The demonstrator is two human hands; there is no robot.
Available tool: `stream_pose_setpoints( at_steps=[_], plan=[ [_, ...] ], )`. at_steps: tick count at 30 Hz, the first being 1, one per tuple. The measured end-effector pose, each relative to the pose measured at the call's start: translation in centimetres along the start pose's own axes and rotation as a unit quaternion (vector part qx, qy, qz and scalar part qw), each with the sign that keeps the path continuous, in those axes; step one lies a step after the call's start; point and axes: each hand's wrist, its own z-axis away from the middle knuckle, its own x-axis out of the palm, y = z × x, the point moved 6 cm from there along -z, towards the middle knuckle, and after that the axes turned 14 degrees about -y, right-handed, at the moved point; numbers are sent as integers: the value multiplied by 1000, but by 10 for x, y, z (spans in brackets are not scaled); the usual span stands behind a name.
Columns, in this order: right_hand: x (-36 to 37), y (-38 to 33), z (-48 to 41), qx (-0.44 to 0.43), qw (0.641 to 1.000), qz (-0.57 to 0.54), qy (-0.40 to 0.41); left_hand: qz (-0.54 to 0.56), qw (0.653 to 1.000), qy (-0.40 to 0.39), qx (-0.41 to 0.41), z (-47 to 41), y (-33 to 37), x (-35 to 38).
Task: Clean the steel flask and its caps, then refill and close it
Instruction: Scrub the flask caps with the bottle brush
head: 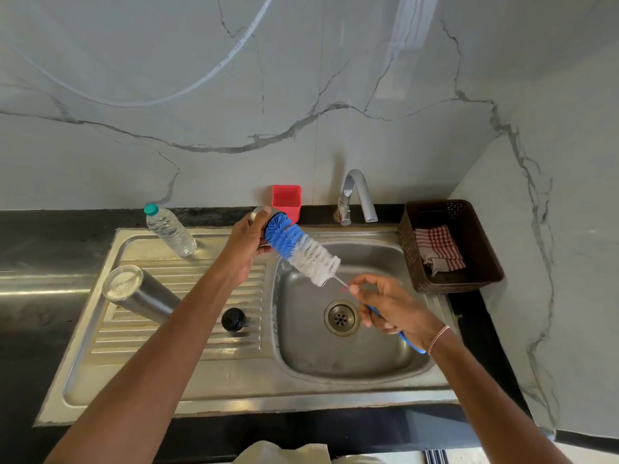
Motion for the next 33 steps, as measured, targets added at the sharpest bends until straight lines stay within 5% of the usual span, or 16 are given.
stream_pose_setpoints(
  at_steps=[2, 5, 6, 7, 8, 10, 14, 16, 18, 19, 22, 24, 27, 29, 31, 33],
  plan=[
    [-10, -9, 4, -23, 968, 229, 104, 5, 1000, 19, 5, 1, 1, -1],
    [-9, -11, 13, -43, 773, 574, 267, 7, 1000, 24, 10, 5, 0, 1],
    [-7, -13, 15, -61, 778, 562, 273, 6, 1000, 18, 13, 6, -1, 2],
    [-9, -12, 12, -75, 855, 461, 225, 5, 1000, 9, 17, 7, 0, 2],
    [-10, -4, 7, -82, 947, 273, 145, 0, 1000, -1, 22, 8, 1, 3],
    [-1, 10, 2, -23, 999, -48, 1, -12, 999, -16, 29, 11, 7, 3],
    [-4, 9, 9, -41, 997, 29, 63, -14, 999, -11, 39, 12, 17, -2],
    [-10, 3, 18, -61, 894, 391, 209, -19, 999, -7, 40, 12, 17, -1],
    [-5, 0, 22, -74, 786, 541, 289, -31, 999, -11, 41, 14, 17, 2],
    [-2, -2, 22, -95, 797, 519, 293, -31, 999, -14, 41, 15, 16, 3],
    [-4, 12, 8, -77, 991, 41, 101, -30, 999, -23, 39, 18, 18, 4],
    [2, 12, 8, -18, 992, -124, 22, -31, 998, -29, 39, 18, 21, 3],
    [-4, 6, 12, -49, 990, 69, 113, -33, 998, -16, 50, 20, 26, 0],
    [-7, 2, 21, -35, 869, 421, 258, -32, 998, 5, 49, 21, 23, 0],
    [4, 2, 27, -57, 752, 568, 330, -22, 999, 17, 45, 24, 17, 2],
    [10, 5, 22, -105, 827, 474, 285, -10, 999, 8, 47, 27, 13, 5]
  ],
)
